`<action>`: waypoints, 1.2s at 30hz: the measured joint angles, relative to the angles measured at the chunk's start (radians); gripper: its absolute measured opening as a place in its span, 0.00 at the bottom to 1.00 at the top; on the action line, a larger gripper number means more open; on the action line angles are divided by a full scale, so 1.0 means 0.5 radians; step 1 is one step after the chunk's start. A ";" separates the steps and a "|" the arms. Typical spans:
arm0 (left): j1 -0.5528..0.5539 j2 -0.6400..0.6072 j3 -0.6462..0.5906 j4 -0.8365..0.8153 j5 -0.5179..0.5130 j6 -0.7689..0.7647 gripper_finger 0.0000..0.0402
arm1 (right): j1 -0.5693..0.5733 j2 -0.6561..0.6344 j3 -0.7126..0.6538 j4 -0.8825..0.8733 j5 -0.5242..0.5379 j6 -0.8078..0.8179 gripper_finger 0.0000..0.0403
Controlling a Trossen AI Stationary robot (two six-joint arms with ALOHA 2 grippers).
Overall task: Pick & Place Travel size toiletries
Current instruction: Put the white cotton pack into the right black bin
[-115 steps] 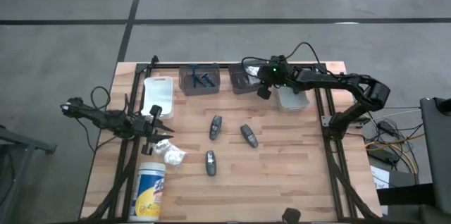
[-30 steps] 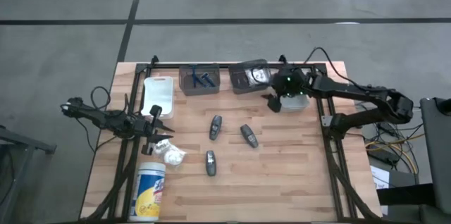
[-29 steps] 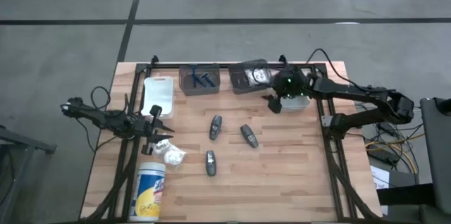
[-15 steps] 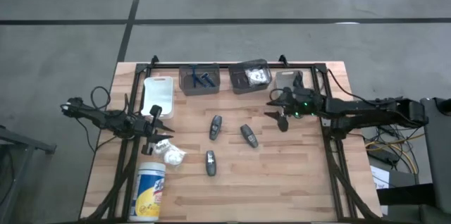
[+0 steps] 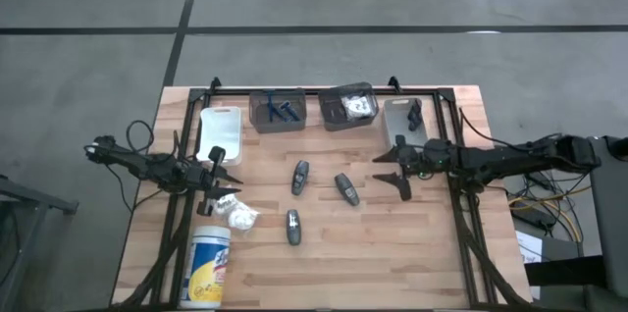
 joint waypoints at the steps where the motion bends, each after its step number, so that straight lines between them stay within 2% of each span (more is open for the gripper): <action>1: -0.001 -0.001 0.000 0.000 0.000 0.000 0.22 | 0.015 0.000 -0.011 -0.001 0.001 -0.001 0.61; 7: 0.000 -0.001 0.000 0.000 -0.004 0.005 0.22 | 0.051 0.022 -0.051 -0.016 0.001 0.093 0.66; 13: 0.000 0.000 0.000 0.000 -0.015 -0.036 0.22 | 0.050 0.019 -0.080 -0.007 0.004 0.019 0.71; 20: 0.001 0.000 0.000 0.094 -0.027 -0.318 0.22 | 0.051 -0.020 -0.200 0.349 -0.193 -0.249 0.77; 24: 0.001 0.049 0.004 0.087 -0.138 -0.335 0.22 | 0.049 -0.128 -0.312 0.469 -0.241 -0.262 0.80; 30: 0.001 0.290 0.137 -0.009 -0.264 -0.371 0.22 | 0.049 -0.317 -0.355 0.422 -0.266 -0.331 0.85; 36: 0.001 0.704 0.349 -0.034 -0.273 -0.523 0.22 | 0.049 -0.448 -0.355 0.394 -0.292 -0.530 0.89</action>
